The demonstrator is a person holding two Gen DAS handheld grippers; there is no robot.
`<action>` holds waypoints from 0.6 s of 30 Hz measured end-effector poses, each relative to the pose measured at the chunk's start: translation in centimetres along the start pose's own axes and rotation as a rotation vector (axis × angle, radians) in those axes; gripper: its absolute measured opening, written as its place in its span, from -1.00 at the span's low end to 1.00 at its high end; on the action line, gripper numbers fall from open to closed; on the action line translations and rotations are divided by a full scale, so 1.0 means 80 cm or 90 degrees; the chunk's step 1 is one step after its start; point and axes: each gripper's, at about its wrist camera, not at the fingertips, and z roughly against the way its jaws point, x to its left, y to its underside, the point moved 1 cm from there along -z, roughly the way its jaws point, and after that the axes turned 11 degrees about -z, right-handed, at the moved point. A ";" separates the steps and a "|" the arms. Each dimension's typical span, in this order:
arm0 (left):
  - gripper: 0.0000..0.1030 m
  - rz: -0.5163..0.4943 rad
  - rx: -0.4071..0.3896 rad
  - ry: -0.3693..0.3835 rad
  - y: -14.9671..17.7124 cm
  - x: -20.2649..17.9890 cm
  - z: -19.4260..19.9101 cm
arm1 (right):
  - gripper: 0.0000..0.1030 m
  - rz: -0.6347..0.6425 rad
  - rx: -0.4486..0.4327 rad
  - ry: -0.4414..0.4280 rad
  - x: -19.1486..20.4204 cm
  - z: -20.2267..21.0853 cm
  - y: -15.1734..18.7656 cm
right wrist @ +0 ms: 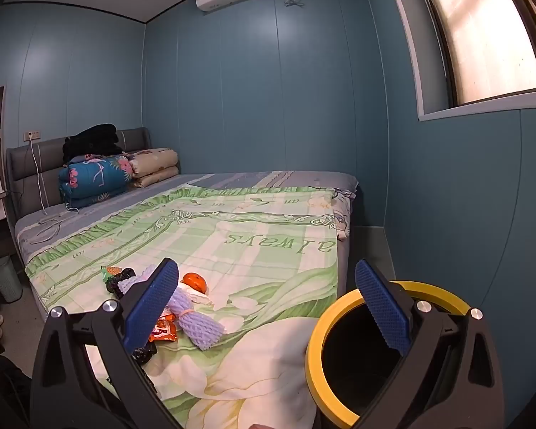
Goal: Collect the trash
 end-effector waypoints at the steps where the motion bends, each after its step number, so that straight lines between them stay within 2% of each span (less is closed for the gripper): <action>1: 0.85 -0.003 -0.001 -0.001 0.000 0.000 0.000 | 0.84 0.000 0.001 0.000 0.000 0.000 0.000; 18: 0.85 0.001 0.000 0.001 0.000 0.000 0.000 | 0.84 0.001 0.002 0.002 0.000 -0.002 0.001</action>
